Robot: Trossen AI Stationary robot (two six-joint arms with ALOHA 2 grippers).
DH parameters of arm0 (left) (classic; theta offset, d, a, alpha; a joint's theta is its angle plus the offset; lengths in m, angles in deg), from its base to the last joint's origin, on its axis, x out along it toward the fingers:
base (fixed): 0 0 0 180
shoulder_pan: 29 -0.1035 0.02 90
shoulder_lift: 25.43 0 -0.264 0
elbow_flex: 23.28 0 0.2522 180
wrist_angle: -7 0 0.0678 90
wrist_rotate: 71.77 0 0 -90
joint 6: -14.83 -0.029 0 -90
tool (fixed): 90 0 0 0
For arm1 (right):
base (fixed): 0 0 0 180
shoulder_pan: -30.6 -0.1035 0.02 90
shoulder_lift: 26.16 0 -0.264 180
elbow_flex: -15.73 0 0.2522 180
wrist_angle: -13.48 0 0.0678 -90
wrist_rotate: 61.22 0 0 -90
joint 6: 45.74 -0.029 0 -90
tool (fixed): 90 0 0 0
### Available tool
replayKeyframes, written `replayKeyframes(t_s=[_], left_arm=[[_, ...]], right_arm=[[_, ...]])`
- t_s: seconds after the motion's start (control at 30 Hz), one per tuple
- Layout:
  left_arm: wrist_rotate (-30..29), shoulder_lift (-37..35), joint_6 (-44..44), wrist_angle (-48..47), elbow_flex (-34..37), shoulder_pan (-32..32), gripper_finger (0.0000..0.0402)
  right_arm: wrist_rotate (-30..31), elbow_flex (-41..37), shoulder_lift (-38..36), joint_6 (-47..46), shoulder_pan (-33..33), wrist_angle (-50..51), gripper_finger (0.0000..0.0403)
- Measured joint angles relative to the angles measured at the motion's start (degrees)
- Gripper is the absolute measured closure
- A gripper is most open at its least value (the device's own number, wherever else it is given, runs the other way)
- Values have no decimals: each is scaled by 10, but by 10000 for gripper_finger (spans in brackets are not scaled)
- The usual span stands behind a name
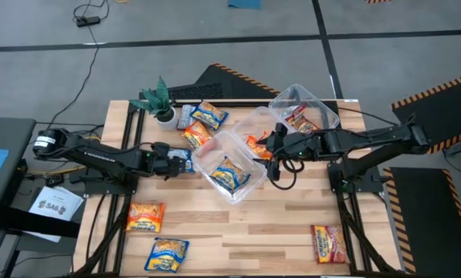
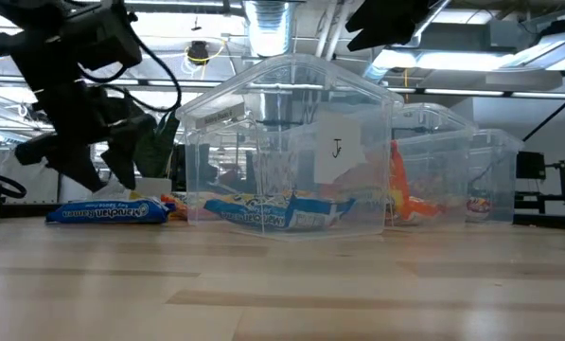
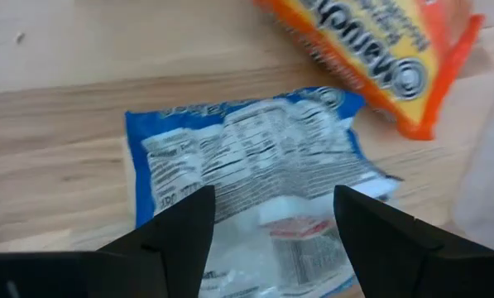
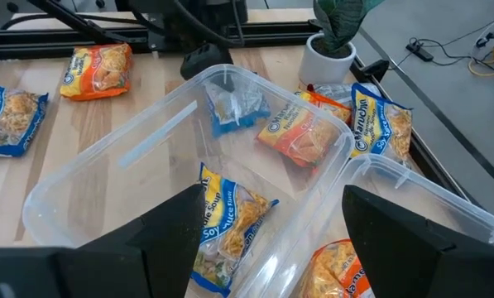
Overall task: Sort Maruchan noodles
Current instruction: Put the blue noodle pack into the left transparent bin
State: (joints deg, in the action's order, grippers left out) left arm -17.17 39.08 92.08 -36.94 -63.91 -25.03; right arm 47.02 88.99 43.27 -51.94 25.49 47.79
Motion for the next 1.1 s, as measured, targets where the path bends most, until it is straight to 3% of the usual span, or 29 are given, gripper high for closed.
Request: replayKeyframes(t_s=[0.2, 0.33, 0.43, 0.53, 0.6, 0.83, 1.1], left_arm=[[-7, 15, 6, 14, 12, 0, 168], [-9, 42, -13, 12, 11, 0, 195], [-11, 72, -13, 14, 9, 0, 256], [-13, 95, -17, 15, 8, 0, 356], [-10, 97, -31, 17, 7, 0, 386], [41, 48, -74, -93, -39, 2, 401], [23, -35, -58, -187, -71, 31, 401]], right_arm=[[1, 0, 0, 1, 0, -1, 97], [1, 0, 0, 2, 4, 0, 97], [1, 0, 0, 2, 4, -1, 97], [1, 0, 0, 2, 4, -1, 97], [1, 0, 0, 1, 4, -1, 97], [1, 0, 0, 0, 4, 0, 97], [1, 0, 0, 2, 4, 0, 97]])
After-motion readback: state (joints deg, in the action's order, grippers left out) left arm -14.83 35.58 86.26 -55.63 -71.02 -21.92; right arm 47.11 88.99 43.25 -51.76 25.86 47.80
